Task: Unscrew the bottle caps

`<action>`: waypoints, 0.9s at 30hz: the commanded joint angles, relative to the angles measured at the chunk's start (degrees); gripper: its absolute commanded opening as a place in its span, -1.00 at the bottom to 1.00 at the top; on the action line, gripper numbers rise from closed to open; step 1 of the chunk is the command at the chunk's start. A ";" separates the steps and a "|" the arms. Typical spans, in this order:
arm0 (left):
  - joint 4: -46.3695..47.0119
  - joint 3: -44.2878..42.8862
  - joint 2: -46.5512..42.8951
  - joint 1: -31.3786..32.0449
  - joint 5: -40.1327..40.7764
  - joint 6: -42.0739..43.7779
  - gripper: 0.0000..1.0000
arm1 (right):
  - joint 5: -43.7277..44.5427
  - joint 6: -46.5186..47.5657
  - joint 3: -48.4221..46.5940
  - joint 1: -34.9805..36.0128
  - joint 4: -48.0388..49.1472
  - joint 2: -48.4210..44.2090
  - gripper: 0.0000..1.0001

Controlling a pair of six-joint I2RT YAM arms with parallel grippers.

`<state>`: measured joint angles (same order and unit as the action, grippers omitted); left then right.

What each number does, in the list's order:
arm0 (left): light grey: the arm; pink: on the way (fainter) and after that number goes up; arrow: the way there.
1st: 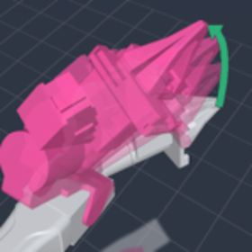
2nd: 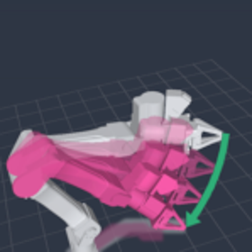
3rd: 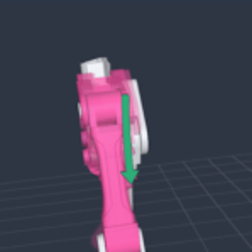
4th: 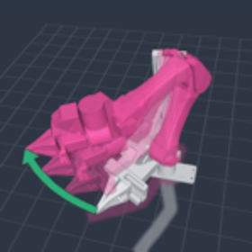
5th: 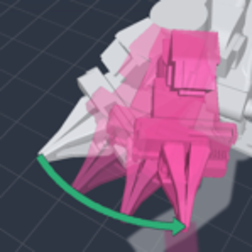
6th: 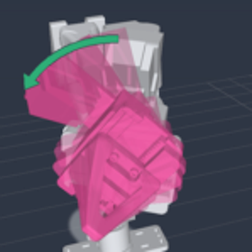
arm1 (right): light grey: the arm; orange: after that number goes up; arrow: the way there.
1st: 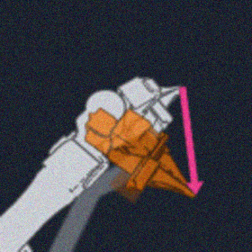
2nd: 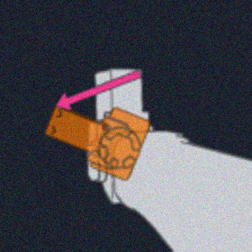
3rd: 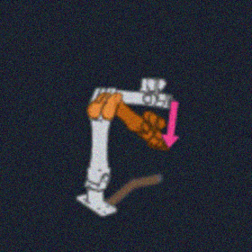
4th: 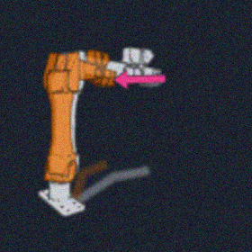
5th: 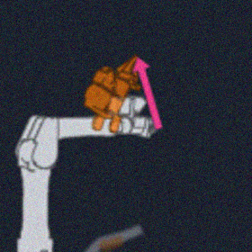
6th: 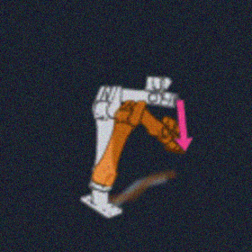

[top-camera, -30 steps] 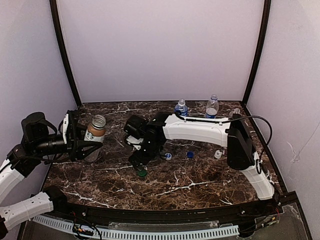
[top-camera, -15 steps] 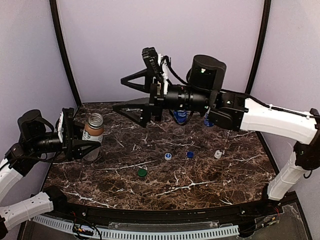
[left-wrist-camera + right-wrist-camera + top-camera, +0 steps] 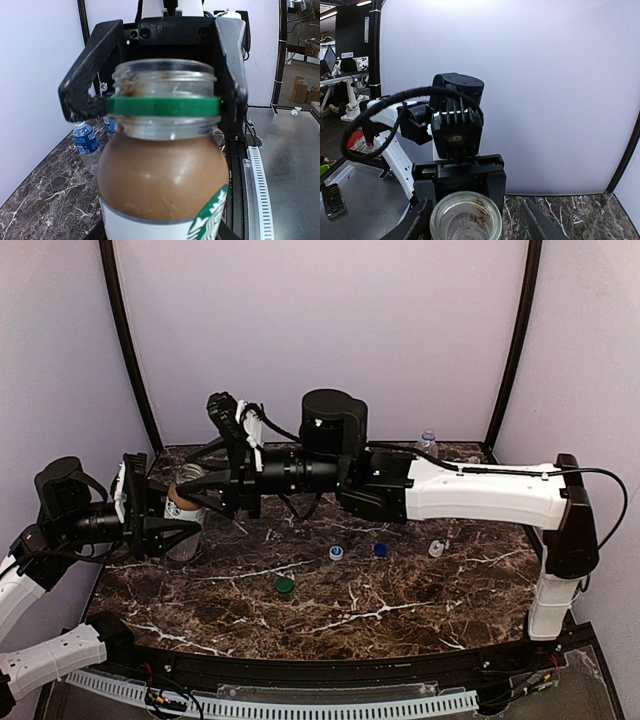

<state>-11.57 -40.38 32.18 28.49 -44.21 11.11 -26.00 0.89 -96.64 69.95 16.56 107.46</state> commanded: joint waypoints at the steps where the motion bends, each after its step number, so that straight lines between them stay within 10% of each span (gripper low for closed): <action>1: 1.45 -1.74 0.07 -0.28 -1.69 -0.71 -0.64 | -1.90 -0.89 -2.80 0.17 1.35 1.11 0.06; 9: 2.07 -1.97 -0.14 -0.28 -1.12 -0.81 -0.64 | -2.63 -0.23 -7.28 0.25 -5.78 2.96 -0.67; 13: 2.01 -1.71 -0.35 -0.28 -0.86 -0.56 -0.64 | -1.48 0.06 -7.34 0.17 -8.02 2.67 -0.49; 18: 2.25 -1.34 -0.50 -0.28 -0.87 -0.50 -0.61 | -1.06 -0.73 -7.64 0.18 -8.04 3.10 -0.87; 20: 2.29 -1.36 -0.58 -0.28 -0.66 -0.67 -0.26 | -0.42 -0.80 -7.66 0.11 -7.95 3.04 -1.00; 23: 2.02 -1.30 -0.71 -0.28 -0.26 -0.85 0.79 | 0.29 -0.79 -7.62 0.08 -7.94 2.65 -1.00; 27: 1.57 -0.71 -1.22 -0.28 2.60 -1.20 0.97 | 4.40 -0.15 -6.39 -0.03 -8.67 1.40 -1.00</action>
<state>-10.59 -40.80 31.73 28.12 -43.75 10.07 -26.39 0.34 -103.44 69.82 8.82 109.19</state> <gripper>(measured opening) 0.971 0.339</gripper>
